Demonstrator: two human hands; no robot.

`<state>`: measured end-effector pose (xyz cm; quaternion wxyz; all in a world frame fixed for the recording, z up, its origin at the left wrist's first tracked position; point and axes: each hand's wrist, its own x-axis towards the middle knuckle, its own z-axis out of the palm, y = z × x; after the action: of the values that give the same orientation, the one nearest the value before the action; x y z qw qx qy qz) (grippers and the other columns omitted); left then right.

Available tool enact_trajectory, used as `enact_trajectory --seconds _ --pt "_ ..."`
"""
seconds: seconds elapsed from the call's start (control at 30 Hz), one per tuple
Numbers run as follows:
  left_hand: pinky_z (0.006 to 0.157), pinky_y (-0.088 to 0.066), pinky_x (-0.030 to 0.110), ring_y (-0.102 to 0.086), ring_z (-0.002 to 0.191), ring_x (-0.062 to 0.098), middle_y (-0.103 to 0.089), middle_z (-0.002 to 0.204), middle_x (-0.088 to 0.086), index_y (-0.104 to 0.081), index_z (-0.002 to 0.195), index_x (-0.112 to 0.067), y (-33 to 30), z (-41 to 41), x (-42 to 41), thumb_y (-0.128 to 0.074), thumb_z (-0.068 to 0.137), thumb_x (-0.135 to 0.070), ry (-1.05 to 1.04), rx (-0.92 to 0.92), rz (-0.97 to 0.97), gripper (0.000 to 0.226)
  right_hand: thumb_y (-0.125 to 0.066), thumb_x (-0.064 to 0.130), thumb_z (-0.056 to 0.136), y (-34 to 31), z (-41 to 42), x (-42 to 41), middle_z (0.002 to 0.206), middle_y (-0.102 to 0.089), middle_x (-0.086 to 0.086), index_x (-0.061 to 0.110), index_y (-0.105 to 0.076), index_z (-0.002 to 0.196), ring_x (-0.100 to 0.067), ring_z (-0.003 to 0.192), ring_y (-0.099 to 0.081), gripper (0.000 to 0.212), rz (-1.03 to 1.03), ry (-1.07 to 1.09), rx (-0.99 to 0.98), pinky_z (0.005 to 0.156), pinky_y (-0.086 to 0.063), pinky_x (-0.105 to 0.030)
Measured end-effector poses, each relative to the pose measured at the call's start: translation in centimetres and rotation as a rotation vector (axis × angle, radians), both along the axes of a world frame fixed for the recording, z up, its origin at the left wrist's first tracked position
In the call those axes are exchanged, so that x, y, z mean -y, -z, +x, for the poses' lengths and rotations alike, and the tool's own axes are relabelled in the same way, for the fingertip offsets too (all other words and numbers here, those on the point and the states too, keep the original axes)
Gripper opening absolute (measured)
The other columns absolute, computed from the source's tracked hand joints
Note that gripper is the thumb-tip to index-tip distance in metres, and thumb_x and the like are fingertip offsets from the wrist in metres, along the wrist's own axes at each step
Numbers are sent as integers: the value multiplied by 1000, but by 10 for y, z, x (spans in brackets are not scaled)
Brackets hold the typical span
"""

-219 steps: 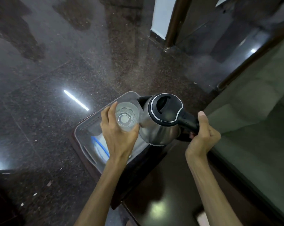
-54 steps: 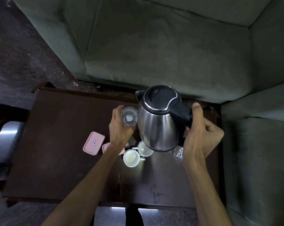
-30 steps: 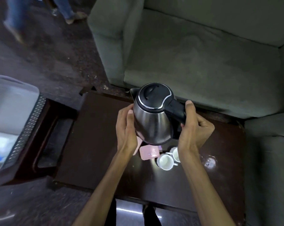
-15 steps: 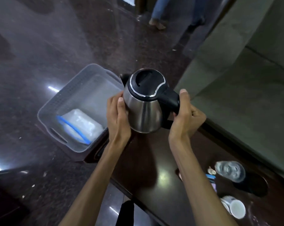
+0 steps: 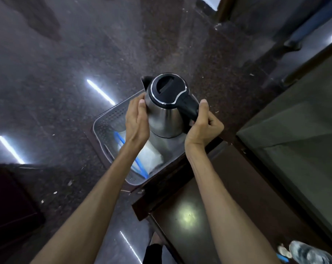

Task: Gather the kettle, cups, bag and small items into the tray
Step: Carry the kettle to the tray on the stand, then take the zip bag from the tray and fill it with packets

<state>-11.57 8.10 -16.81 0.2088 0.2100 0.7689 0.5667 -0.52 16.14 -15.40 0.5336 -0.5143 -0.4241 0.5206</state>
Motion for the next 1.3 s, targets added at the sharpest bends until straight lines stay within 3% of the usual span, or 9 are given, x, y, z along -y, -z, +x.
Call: enact_trajectory --seconds 0.23,0.37,0.5,0.6,0.73,0.83,0.97,1.1,1.3 --pt "115 -43 39 -56 132 17 -63 139 5 -59 140 -7 10 0 16 -39 104 -7 43 19 1 41 -66 25 97 24 -1 -3 45 -32 -1 -3 -41 48 -12 45 -30 62 -16 14 43 49 -31 -27" --pt "91 -51 17 -62 105 -1 -69 121 -1 -69 121 -16 6 16 39 -49 99 -6 -170 -3 -38 32 -62 28 99 13 15 8 64 -51 -5 4 -54 65 -11 63 -46 42 41 -29 168 61 -42 -29" --pt "73 -52 25 -63 83 8 -72 96 7 -75 97 -15 6 30 73 -60 90 0 -418 -18 -79 22 -71 15 90 -2 42 31 89 -65 -10 15 -65 88 -12 80 -59 6 233 118 348 75 -50 -29" --pt "75 -54 32 -63 78 11 -73 90 9 -75 94 -10 8 38 98 -62 87 0 -511 -6 -120 18 -74 4 79 5 39 70 84 -63 -5 13 -67 84 -17 75 -59 12 352 -180 531 70 -51 -37" --pt "83 -57 42 -66 79 18 -71 91 8 -72 101 -12 11 45 119 -70 86 -9 -511 -10 -257 16 -82 39 73 26 5 119 113 -59 -4 17 -64 110 -27 103 -57 47 310 -821 1064 89 -47 -41" --pt "95 -54 45 -68 93 21 -69 111 3 -66 117 -15 12 46 119 -72 80 -15 -390 0 -435 38 -69 42 86 41 -17 127 124 -54 -8 17 -58 119 -30 115 -53 43 323 -950 1325 94 -41 -40" --pt "104 -49 42 -65 114 28 -63 130 4 -57 131 -14 11 42 113 -74 78 -24 -252 -40 -561 56 -65 23 88 43 -16 115 117 -60 -10 12 -66 113 -32 111 -60 27 231 -914 1296 86 -46 -41" --pt "101 -46 43 -61 121 35 -61 134 11 -53 133 -9 16 50 102 -73 78 -24 -192 -39 -654 60 -71 39 86 41 -2 101 125 -56 -10 13 -61 123 -30 116 -57 46 236 -978 1312 96 -48 -43" --pt "95 -49 36 -70 100 30 -69 90 -2 -61 126 -11 15 57 92 -65 80 -6 -321 35 -506 46 -70 24 84 37 7 96 114 -65 -11 11 -67 108 -34 104 -67 27 218 -953 1251 83 -53 -41"
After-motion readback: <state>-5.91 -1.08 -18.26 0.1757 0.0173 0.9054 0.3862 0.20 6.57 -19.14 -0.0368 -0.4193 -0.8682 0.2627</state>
